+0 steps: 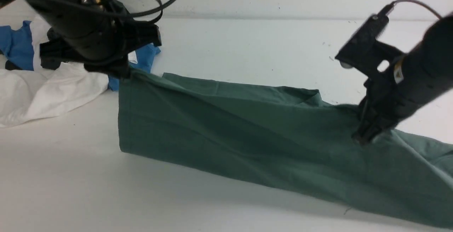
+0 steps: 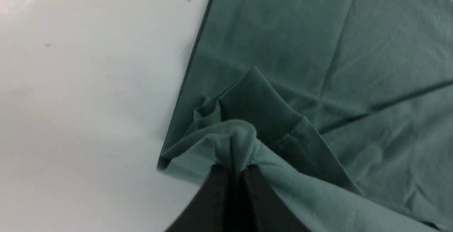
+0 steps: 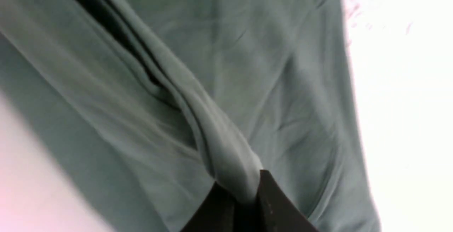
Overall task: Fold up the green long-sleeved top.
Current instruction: Use both arms to drag the lower edge of the fabric forward and fold it over the upper edge
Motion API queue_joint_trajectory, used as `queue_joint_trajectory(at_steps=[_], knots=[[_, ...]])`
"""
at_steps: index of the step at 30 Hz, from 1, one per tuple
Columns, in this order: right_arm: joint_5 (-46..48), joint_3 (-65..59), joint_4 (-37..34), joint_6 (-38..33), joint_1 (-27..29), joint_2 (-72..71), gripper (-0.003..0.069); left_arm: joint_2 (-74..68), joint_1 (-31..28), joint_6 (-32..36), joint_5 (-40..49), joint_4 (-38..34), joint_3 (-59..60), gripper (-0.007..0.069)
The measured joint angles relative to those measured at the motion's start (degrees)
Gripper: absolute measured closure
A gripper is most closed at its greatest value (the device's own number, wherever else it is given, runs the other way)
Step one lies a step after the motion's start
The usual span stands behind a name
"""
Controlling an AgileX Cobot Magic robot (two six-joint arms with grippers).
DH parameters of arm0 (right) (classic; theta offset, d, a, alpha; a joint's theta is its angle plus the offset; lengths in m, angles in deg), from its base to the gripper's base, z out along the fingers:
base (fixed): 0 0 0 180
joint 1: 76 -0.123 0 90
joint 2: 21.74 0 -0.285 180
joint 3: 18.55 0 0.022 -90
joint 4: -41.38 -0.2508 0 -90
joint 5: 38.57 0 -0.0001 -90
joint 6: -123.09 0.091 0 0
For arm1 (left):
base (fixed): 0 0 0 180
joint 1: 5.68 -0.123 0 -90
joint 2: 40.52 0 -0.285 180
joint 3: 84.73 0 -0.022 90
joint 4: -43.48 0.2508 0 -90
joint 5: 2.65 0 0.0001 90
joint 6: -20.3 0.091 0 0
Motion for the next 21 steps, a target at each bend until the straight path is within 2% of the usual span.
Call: queue_joint_trajectory(at_steps=[11,16,21], knots=[[-0.3,21.3,-2.5,-1.8,8.9,20.4,0.0636,-26.1,-4.1,3.1,2.5,-2.2,-30.4,0.0608],[-2.4,24.6,-2.5,-1.7,9.3,26.4,0.0636,-34.1,-5.0,3.3,2.6,-2.4,-37.9,0.0608],[-9.1,25.7,-2.0,1.2,9.3,31.9,0.0636,-40.4,-5.8,4.2,0.3,-1.7,-42.8,0.0608]])
